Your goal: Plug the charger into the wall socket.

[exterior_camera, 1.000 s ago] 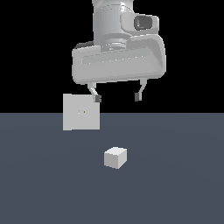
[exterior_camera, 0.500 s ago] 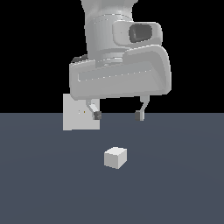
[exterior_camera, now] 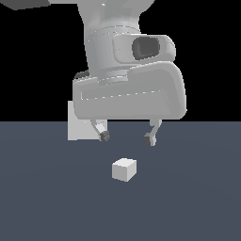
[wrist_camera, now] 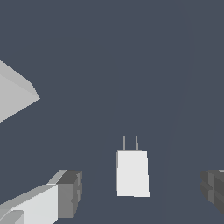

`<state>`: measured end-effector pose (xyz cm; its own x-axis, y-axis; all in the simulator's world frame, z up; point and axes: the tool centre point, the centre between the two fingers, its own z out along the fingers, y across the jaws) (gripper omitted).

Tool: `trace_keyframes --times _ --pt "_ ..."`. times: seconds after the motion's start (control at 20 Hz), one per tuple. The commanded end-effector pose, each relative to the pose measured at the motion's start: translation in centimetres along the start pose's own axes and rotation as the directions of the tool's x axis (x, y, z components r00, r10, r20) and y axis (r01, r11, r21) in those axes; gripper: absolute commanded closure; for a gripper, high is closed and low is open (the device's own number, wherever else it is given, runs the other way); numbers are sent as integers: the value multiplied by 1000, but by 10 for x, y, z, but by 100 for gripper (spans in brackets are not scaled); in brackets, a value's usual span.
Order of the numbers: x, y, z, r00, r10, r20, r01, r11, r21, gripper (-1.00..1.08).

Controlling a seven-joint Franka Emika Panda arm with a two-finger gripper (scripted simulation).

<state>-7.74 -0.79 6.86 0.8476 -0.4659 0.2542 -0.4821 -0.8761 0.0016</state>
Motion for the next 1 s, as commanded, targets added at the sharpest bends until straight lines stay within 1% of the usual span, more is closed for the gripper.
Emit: trace_keyframes --times 0.0,0.5,0.95 --pt "-2 1 3 1000 14 -7 -14 1000 -2 -92" --pt "-5 0 9 1000 21 -10 -21 1000 -4 -92" --pt "-14 1 43 1000 24 -10 -24 1000 -4 -92"
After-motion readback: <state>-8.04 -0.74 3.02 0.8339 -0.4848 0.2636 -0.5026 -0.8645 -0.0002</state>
